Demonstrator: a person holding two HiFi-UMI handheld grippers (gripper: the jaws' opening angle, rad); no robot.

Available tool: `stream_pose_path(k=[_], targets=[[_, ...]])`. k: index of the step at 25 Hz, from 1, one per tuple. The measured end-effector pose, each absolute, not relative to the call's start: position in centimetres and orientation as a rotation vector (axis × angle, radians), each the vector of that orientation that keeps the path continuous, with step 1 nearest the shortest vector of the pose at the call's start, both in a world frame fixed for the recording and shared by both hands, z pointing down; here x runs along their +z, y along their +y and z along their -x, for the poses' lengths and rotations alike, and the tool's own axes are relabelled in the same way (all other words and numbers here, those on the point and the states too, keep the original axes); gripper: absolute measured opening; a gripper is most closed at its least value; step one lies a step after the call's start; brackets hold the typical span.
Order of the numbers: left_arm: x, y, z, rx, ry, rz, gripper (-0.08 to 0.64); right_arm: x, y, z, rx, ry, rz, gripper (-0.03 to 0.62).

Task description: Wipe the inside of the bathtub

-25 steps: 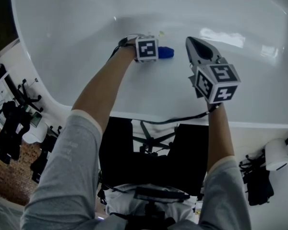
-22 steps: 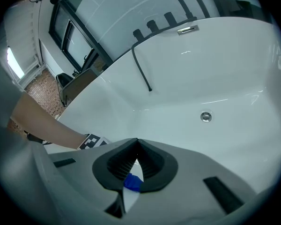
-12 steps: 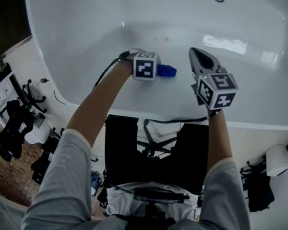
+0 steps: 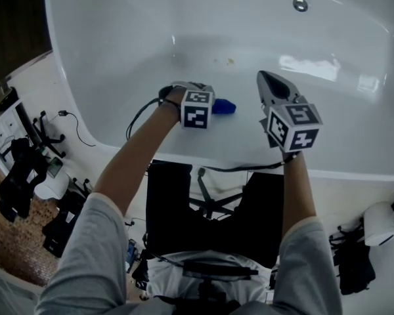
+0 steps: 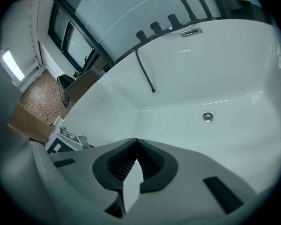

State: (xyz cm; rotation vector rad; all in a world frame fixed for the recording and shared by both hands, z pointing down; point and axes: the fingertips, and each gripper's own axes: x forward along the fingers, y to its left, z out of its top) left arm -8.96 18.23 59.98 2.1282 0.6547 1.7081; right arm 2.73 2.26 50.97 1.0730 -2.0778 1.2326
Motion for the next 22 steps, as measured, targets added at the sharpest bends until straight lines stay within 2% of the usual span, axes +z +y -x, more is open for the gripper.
stream_pose_path(k=[22], targets=[[77.2, 13.4, 8.1, 1.783, 0.539, -2.002, 0.097, 58.8, -0.9, -1.4, 1.177, -2.063, -0.992, 0.009]])
